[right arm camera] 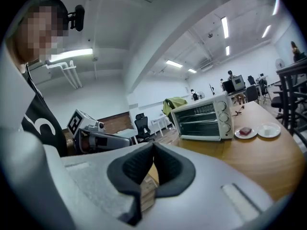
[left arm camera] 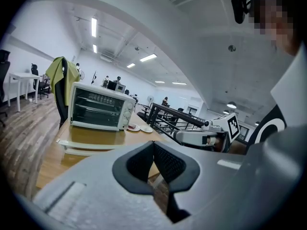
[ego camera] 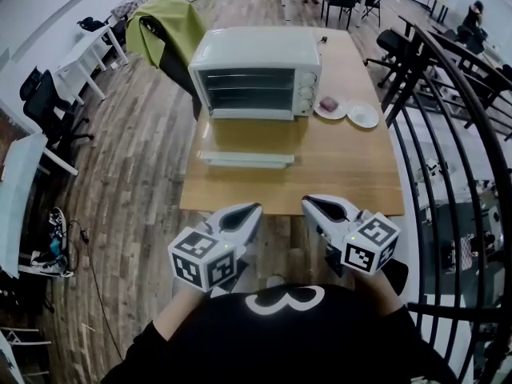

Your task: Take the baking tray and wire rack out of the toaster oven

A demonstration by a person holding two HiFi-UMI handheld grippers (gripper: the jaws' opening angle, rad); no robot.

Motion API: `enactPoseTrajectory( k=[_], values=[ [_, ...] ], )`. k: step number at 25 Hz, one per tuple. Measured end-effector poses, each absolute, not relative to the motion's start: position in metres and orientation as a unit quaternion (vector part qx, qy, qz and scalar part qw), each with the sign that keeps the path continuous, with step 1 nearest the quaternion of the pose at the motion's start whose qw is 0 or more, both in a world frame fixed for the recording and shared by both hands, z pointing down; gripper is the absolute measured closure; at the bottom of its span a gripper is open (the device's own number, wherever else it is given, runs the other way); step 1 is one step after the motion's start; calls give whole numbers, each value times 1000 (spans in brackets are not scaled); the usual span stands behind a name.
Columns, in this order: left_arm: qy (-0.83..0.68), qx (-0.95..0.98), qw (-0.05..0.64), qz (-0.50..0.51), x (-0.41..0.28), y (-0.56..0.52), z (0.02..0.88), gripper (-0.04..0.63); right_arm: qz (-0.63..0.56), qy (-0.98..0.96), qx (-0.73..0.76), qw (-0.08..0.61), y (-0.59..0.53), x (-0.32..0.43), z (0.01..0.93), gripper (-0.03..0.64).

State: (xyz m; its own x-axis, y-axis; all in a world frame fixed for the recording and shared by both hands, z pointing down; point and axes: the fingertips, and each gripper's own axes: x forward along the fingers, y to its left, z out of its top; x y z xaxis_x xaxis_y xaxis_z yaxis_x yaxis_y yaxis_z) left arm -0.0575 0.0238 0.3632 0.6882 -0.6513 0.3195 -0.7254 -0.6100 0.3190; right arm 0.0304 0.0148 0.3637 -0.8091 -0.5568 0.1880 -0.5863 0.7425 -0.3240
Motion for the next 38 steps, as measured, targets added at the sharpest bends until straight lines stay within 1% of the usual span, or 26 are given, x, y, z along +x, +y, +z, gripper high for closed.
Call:
enactPoseTrajectory(
  k=[7,18,22,25,26,27,31,32,33,35,36,38],
  values=[
    [-393,892,206,82,-52,-28,367,584,176,-933,311,38,-36,41,365,614],
    [-407,882,230,61,-77,-99,376,583,191,-929,315,43,-105,23,372,614],
    [-414,881,225,48,-95,-142,375,583,215,-919,330,26,-147,16,374,614],
    [-411,879,240,34,-110,-177,375,581,235,-912,337,10,-180,8,376,614],
    [-410,878,247,27,-115,-190,376,581,245,-909,338,4,-191,5,377,596],
    [-410,876,252,19,-120,-203,376,580,256,-905,340,-2,-203,2,378,564],
    [-409,874,264,-2,-137,-250,380,578,304,-883,356,-30,-250,-3,388,513],
    [-403,873,276,-11,-141,-260,380,576,320,-875,360,-44,-261,-3,391,511],
    [-395,871,292,-23,-143,-269,382,562,338,-866,365,-60,-273,-3,393,504],
    [-378,864,328,-46,-149,-288,385,481,372,-845,373,-91,-293,-3,399,491],
    [-373,860,344,-55,-151,-297,388,465,384,-837,376,-104,-302,-3,402,482],
    [-364,849,375,-76,-157,-314,393,456,400,-824,380,-130,-321,-5,405,476]
  ],
)
